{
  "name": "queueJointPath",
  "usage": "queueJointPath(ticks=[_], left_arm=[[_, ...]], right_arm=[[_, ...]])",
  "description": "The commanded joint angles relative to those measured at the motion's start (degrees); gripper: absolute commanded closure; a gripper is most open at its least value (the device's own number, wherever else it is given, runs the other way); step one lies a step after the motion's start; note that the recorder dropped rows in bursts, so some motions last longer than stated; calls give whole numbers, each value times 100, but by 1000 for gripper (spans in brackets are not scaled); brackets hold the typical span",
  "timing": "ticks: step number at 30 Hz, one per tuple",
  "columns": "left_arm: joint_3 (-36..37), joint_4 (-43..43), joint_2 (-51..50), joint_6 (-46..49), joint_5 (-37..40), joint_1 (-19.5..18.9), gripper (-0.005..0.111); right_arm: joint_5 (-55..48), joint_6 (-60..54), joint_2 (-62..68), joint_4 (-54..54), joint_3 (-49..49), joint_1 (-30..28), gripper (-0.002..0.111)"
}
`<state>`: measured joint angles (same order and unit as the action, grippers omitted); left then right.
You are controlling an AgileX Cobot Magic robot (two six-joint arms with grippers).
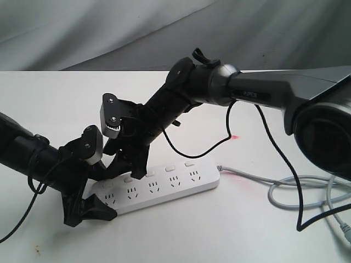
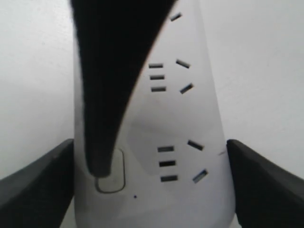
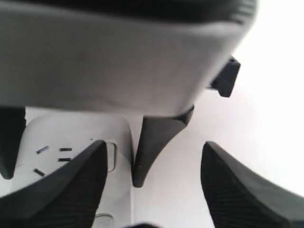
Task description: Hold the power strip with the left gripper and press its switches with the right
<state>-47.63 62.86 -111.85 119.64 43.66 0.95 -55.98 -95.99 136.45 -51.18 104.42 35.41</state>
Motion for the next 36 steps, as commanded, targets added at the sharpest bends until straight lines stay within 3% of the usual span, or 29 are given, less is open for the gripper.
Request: queueJointPath(ticks=[1,13,36], left_arm=[[-36,-2,-8,32,-40,30,107],[-36,-2,-8,32,-40,30,107],[-36,-2,-8,32,-40,30,107]], right_arm=[[55,95,-9,-15,35,35,45],[562,144,-9,-31,35,218,43],[585,160,179,292,35,218,43]])
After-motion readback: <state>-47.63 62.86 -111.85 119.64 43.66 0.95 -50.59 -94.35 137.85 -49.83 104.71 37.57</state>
